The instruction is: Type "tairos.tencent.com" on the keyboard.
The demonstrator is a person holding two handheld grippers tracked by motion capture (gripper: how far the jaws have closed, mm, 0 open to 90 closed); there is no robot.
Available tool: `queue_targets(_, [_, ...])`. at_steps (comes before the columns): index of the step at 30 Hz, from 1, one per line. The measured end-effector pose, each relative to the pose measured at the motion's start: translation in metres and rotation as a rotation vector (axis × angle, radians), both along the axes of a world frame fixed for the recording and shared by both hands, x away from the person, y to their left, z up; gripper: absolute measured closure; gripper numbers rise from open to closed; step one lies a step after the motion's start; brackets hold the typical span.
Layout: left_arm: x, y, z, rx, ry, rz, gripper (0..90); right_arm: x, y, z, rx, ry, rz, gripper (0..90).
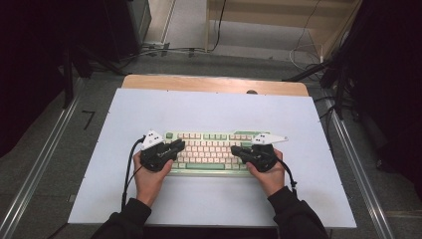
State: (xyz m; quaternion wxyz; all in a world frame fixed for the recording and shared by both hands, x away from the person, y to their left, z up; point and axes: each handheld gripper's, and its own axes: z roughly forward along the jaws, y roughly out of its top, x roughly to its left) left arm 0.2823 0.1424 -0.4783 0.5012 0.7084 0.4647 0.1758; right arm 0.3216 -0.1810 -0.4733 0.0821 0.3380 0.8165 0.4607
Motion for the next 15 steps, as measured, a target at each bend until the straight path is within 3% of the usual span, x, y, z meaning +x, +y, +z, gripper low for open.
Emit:
queue_targets(4, [0.002,-0.003,0.000,0.016,0.003,-0.009,90.0,0.001,0.006,0.000,0.001,-0.001,0.017,88.1])
queue_targets(15, [0.007,-0.011,-0.001,0.029,0.014,-0.032,90.0,0.001,0.012,-0.002,0.012,0.004,0.056,88.1])
